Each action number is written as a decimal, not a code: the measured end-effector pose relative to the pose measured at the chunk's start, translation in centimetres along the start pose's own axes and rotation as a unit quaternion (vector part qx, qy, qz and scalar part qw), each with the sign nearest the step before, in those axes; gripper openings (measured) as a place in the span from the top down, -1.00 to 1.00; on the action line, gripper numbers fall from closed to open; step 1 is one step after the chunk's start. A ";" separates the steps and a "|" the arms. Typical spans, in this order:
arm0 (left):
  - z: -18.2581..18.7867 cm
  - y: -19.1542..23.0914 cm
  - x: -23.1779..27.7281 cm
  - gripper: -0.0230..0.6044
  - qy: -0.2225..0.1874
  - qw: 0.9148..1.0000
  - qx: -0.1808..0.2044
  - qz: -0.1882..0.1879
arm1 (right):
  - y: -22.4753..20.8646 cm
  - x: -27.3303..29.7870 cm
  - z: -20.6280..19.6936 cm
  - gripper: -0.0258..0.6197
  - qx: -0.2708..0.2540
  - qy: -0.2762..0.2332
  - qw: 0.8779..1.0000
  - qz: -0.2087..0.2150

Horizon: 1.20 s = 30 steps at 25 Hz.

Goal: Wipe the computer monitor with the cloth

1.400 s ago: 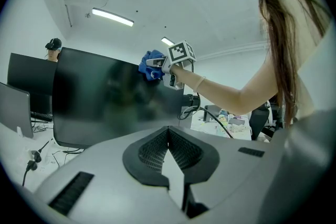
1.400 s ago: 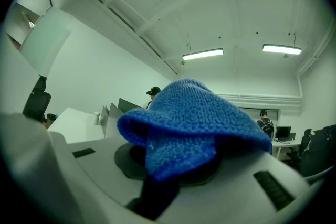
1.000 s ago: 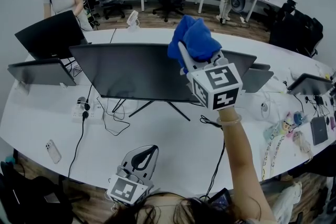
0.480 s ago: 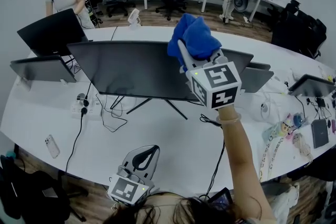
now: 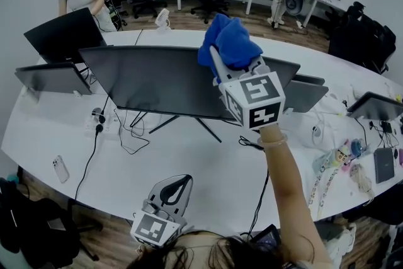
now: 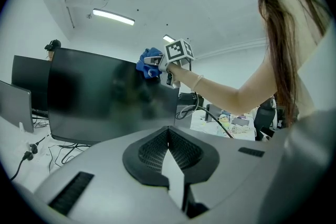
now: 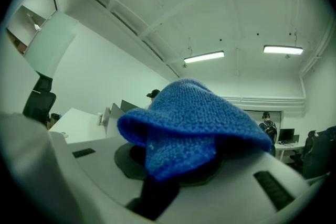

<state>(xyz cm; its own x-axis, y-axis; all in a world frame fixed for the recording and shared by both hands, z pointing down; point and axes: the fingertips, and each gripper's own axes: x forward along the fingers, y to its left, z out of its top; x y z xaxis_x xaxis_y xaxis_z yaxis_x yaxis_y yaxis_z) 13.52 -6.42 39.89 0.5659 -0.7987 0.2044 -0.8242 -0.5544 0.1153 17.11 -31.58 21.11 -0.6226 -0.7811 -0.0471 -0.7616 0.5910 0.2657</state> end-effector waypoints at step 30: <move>0.1 0.6 -1.3 0.90 0.003 0.999 0.004 -0.032 | -0.5 -0.5 -0.4 0.65 0.004 0.007 0.999 -0.032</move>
<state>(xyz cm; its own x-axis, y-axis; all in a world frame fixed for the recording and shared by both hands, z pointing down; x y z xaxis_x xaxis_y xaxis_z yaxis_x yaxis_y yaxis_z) 12.33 -5.73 39.61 0.6180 -0.7596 0.2028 -0.7855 -0.6071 0.1201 17.84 -31.53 21.35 -0.5693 -0.8205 -0.0509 -0.8020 0.5407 0.2539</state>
